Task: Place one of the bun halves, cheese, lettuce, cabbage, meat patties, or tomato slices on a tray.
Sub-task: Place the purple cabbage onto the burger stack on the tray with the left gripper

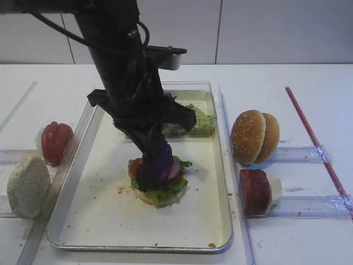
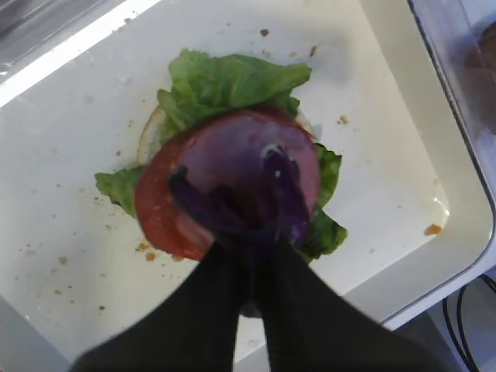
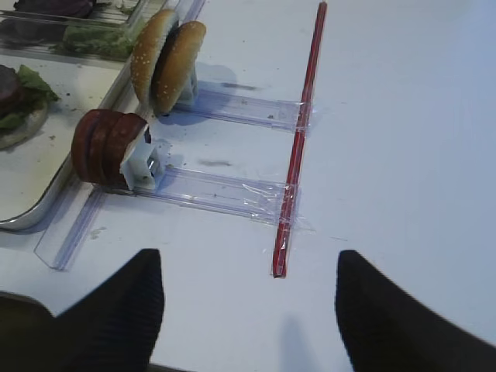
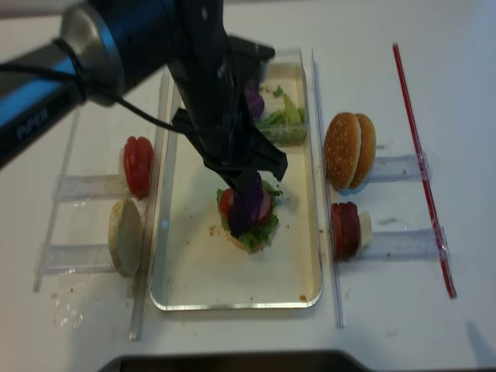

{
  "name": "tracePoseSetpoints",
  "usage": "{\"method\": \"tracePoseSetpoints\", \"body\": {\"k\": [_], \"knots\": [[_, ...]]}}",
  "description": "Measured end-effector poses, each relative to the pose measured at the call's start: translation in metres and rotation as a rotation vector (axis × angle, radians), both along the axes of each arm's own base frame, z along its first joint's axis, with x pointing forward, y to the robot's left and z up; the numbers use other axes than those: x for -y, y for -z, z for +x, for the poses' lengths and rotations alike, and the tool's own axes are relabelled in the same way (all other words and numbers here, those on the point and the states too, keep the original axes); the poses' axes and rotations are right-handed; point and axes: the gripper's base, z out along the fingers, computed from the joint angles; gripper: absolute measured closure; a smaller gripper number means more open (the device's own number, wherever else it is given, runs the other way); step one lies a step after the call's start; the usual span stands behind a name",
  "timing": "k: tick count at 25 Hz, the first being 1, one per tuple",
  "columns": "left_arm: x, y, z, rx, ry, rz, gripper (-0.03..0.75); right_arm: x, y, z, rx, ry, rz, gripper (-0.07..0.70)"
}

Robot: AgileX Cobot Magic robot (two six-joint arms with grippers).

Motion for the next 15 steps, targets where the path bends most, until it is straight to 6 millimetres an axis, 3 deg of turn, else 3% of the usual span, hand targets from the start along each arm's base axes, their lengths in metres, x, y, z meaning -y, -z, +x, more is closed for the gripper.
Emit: {"method": "tracePoseSetpoints", "body": {"k": [15], "knots": [[0.0036, 0.0055, 0.0050, 0.003, -0.002, -0.002, 0.664, 0.0000, 0.0000, 0.0000, 0.000, 0.000, 0.000, 0.129]]}}
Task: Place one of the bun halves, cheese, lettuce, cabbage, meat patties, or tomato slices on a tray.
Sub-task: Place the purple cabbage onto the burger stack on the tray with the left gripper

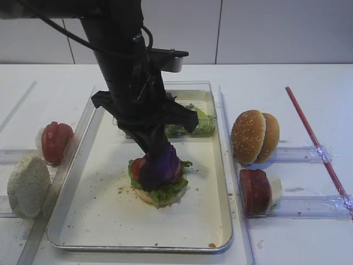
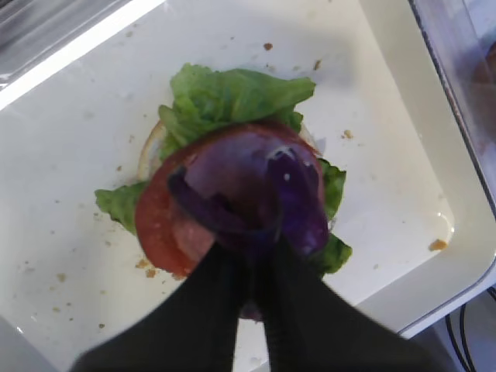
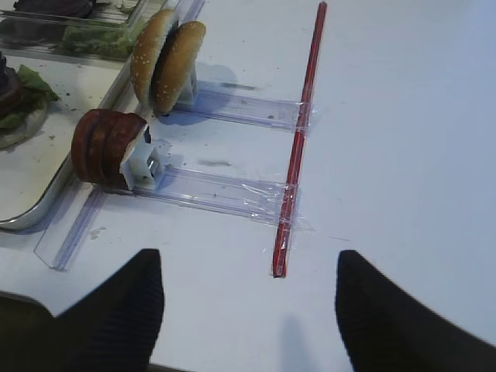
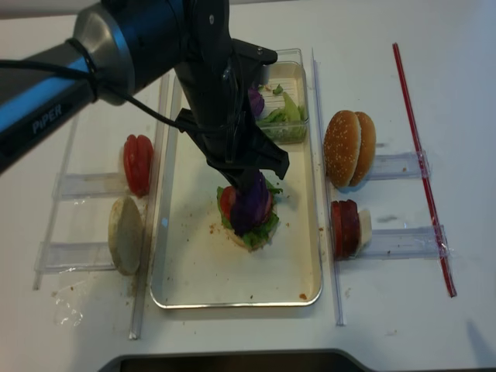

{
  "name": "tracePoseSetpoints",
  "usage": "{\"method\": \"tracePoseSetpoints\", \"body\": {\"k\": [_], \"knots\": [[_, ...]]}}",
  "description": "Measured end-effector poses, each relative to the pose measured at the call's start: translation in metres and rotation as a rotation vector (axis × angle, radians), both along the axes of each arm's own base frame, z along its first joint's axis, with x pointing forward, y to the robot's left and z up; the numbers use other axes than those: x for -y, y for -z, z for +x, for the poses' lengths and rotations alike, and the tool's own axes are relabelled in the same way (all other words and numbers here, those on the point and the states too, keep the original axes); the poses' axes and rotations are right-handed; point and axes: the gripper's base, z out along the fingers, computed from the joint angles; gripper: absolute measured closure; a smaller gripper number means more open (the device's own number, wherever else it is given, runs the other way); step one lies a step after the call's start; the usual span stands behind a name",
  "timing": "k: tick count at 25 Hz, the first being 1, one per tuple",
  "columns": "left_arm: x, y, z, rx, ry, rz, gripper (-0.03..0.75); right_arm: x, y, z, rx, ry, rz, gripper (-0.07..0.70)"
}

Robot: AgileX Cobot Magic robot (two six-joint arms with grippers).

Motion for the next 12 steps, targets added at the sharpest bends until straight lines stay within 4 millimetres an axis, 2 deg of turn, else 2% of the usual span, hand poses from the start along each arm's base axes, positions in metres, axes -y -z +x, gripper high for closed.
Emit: {"method": "tracePoseSetpoints", "body": {"k": [12], "knots": [[0.0005, 0.0086, 0.0045, 0.003, 0.005, 0.030, 0.648, 0.0000, 0.0000, 0.0000, 0.000, 0.000, 0.000, 0.129]]}}
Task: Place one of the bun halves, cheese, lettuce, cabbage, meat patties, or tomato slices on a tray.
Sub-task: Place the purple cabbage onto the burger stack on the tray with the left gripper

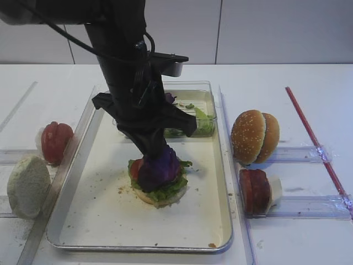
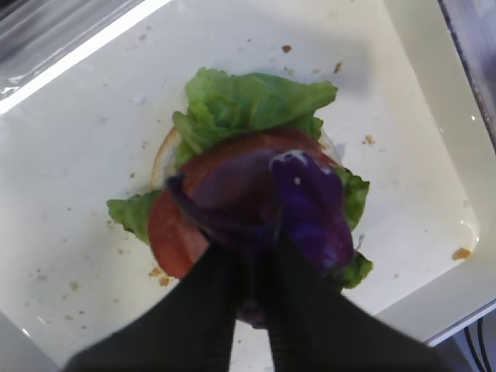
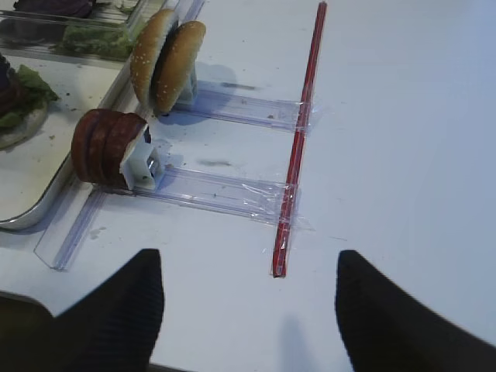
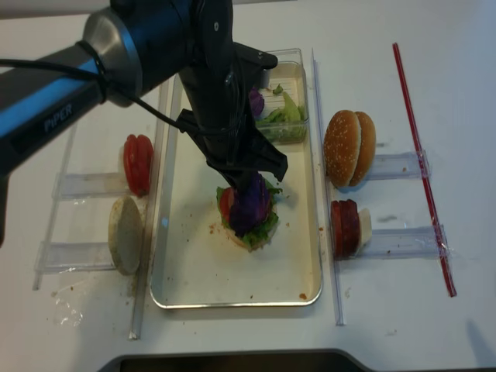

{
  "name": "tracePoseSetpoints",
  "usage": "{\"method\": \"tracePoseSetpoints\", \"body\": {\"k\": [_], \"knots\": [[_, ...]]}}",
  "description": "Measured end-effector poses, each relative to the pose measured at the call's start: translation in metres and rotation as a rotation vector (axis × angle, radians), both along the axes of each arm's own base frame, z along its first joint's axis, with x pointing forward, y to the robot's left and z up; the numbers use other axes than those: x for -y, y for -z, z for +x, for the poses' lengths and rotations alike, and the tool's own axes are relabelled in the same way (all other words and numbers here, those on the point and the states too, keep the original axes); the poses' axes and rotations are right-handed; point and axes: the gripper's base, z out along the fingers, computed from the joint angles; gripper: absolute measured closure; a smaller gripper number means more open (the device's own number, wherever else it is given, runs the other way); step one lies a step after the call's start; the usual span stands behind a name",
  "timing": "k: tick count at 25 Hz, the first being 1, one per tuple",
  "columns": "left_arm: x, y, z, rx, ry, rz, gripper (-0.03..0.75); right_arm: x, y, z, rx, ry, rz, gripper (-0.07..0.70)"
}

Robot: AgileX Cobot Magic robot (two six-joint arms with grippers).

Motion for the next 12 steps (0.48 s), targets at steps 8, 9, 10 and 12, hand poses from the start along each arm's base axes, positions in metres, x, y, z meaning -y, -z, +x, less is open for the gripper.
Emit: {"method": "tracePoseSetpoints", "body": {"k": [8, 9, 10, 12], "knots": [[0.0001, 0.0000, 0.0003, 0.003, 0.000, -0.002, 0.491, 0.0000, 0.0000, 0.0000, 0.000, 0.000, 0.000, 0.129], [0.0001, 0.0000, 0.0003, 0.003, 0.000, -0.002, 0.470, 0.0000, 0.0000, 0.0000, 0.000, 0.000, 0.000, 0.129], [0.0001, 0.0000, 0.0003, 0.003, 0.000, -0.002, 0.452, 0.0000, 0.0000, 0.0000, 0.000, 0.000, 0.000, 0.129], [0.0000, 0.0000, 0.0002, 0.002, 0.000, 0.000, 0.412, 0.0000, 0.0000, 0.0000, 0.000, 0.000, 0.000, 0.129]]}}
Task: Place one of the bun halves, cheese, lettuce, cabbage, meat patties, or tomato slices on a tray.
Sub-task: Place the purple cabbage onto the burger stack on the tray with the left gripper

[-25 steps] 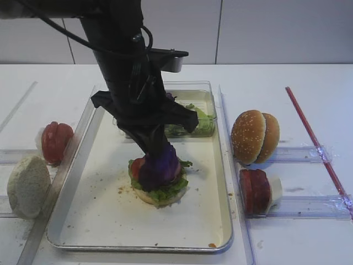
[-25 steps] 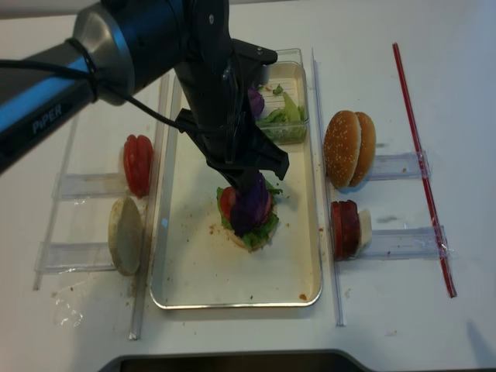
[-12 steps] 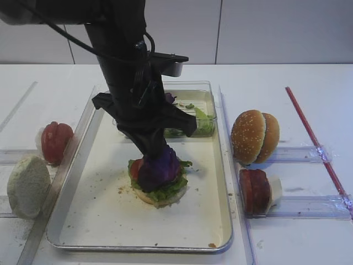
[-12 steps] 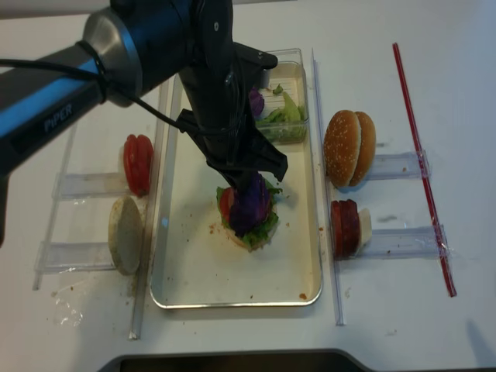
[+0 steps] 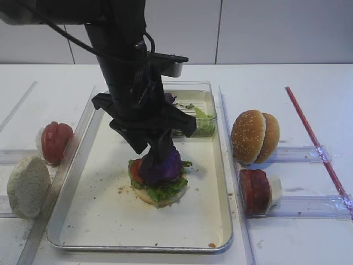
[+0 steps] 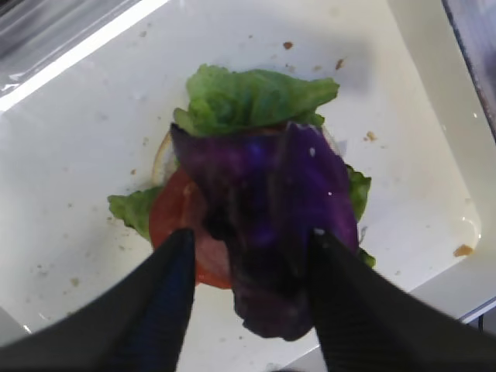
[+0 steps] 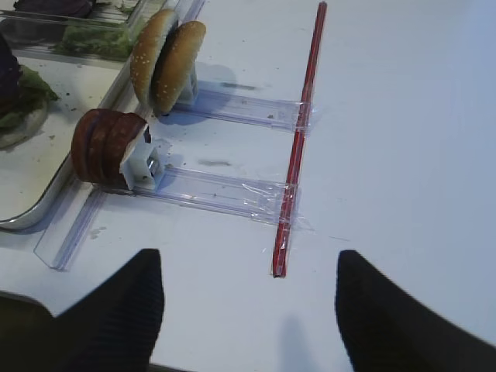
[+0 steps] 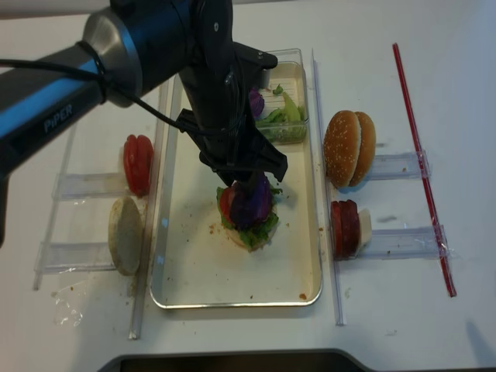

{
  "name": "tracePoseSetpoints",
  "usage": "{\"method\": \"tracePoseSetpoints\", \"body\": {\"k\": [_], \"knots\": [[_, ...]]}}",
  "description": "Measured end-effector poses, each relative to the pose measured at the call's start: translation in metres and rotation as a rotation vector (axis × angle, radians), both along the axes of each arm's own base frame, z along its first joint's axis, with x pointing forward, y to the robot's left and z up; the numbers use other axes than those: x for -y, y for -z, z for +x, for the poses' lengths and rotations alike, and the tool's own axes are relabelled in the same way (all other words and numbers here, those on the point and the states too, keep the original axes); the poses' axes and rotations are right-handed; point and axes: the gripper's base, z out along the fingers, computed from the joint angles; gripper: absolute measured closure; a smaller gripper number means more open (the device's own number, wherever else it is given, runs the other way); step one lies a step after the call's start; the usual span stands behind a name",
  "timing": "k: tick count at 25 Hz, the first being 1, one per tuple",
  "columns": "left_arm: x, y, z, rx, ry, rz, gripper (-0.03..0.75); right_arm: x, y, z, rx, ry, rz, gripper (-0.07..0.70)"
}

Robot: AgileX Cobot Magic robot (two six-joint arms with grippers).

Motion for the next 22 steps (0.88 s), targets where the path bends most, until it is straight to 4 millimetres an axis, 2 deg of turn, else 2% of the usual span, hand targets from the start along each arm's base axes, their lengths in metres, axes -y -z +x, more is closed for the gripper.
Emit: {"method": "tracePoseSetpoints", "body": {"k": [4, 13, 22], "knots": [[-0.001, 0.000, -0.001, -0.011, 0.001, 0.007, 0.367, 0.000, 0.000, 0.000, 0.000, 0.000, 0.000, 0.129], [-0.001, 0.000, -0.001, -0.014, 0.002, 0.010, 0.347, 0.000, 0.000, 0.000, -0.003, 0.002, 0.003, 0.129], [0.005, -0.020, 0.006, 0.045, 0.002, -0.036, 0.347, 0.000, 0.000, 0.000, -0.003, 0.002, 0.003, 0.129]]}}
